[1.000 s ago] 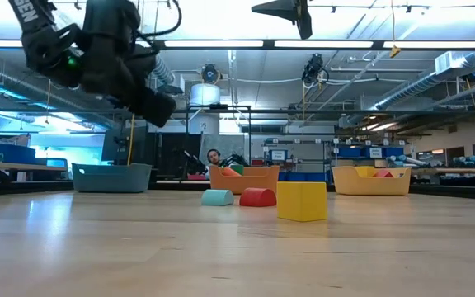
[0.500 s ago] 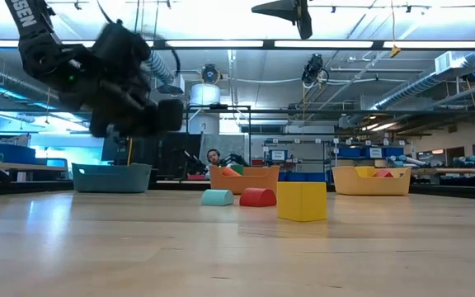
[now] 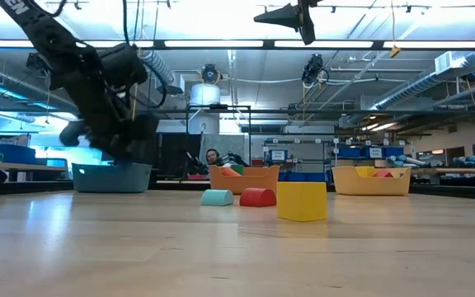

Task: Sort blocks by size
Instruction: Put the blue half-circle block into the blue bin

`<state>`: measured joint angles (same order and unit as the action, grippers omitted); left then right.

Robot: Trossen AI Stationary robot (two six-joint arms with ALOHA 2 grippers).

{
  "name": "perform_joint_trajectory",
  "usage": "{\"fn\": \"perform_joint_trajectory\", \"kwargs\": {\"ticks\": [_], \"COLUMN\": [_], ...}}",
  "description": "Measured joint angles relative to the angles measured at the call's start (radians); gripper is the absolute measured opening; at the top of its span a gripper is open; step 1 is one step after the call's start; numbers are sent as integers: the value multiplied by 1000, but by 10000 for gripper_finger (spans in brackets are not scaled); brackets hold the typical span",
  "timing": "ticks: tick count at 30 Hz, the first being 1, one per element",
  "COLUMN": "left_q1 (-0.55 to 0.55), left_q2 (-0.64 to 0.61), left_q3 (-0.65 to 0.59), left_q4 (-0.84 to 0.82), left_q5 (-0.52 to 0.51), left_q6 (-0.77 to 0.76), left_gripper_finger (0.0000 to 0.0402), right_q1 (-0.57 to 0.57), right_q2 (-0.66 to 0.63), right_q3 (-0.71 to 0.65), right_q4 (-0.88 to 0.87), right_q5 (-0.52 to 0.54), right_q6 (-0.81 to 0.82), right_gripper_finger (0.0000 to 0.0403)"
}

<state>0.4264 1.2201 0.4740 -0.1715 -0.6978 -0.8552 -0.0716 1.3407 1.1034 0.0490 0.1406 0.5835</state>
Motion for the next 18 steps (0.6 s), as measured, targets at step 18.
{"fn": "perform_joint_trajectory", "kwargs": {"ticks": [18], "left_q1": [87], "left_q2": [0], "left_q3": [30], "left_q4": [11], "left_q5": [119], "left_q6": [142], "left_gripper_finger": [159], "right_q1": [0], "right_q2": [0], "right_q3": [0], "right_q4": [1], "right_q5": [0], "right_q6": [-1], "right_gripper_finger": [239]}}
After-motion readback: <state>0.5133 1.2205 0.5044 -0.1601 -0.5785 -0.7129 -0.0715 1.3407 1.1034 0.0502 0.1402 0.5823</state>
